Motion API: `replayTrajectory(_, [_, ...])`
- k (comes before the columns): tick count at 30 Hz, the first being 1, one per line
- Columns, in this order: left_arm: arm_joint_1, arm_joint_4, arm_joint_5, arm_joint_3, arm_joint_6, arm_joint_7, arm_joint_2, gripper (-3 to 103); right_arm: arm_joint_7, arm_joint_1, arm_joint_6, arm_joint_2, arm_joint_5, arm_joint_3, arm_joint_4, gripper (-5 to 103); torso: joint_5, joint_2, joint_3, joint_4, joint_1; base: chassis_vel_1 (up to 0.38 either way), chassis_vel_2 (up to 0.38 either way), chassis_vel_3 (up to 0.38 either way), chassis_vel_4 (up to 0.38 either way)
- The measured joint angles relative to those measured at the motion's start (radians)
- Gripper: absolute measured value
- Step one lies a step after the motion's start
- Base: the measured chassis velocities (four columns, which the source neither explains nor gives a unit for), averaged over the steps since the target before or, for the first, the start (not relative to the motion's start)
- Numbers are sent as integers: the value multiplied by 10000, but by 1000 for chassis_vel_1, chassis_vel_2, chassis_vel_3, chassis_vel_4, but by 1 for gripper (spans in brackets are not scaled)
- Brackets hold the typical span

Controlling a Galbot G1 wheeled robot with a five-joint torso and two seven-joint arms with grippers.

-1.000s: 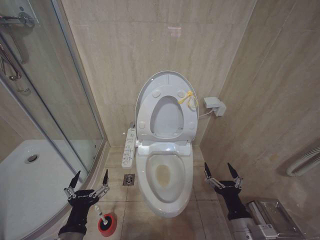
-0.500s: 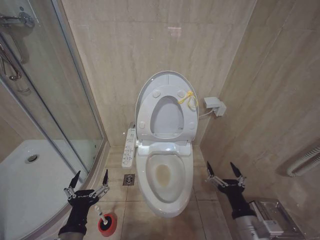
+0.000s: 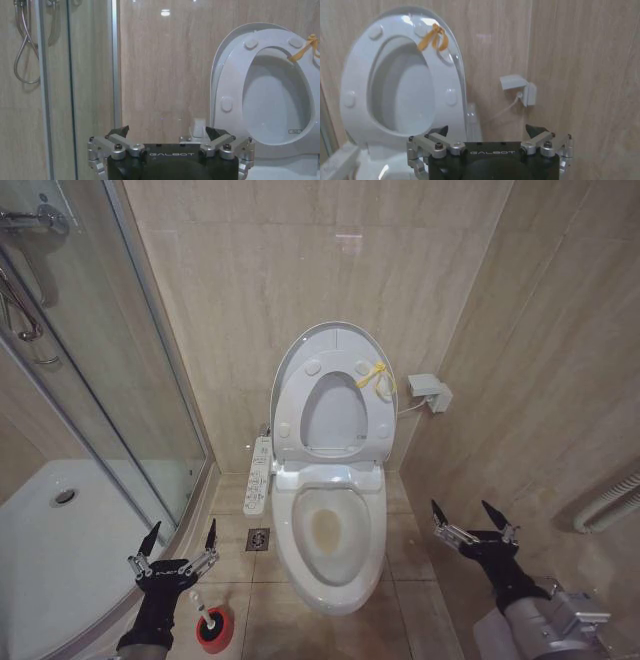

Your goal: Open the toilet lid, clean the toilet bowl with a toilet brush, close the toilet lid, and flush.

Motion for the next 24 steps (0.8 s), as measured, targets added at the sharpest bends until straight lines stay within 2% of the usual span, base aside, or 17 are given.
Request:
replayTrajectory(1, [0, 0, 0, 1, 0, 0, 0, 100, 143, 75, -241, -139, 169, -106, 28, 100, -1, 0, 0, -5, 0, 0, 0, 0, 0])
replayTrajectory(4, [0, 0, 0, 1, 0, 1, 0, 100, 237, 259, -378, -224, 362, -412, 59, 100, 2, 0, 0, 4, -1, 0, 0, 0, 0])
replayTrajectory(9, [0, 0, 0, 0, 0, 0, 0, 100, 306, 351, -534, -28, 541, -948, 59, 100, 1, 0, 0, -1, -1, 0, 0, 0, 0])
replayTrajectory(17, [0, 0, 0, 1, 0, 0, 0, 100, 489, 1041, -465, -193, 692, -830, 25, 100, 1, 0, 0, -1, -1, 0, 0, 0, 0])
replayTrajectory(24, [0, 0, 0, 1, 0, 0, 0, 100, 643, 2569, -427, -460, 873, -928, -789, 100, 1, 0, 1, 3, 0, 0, 0, 0, 0])
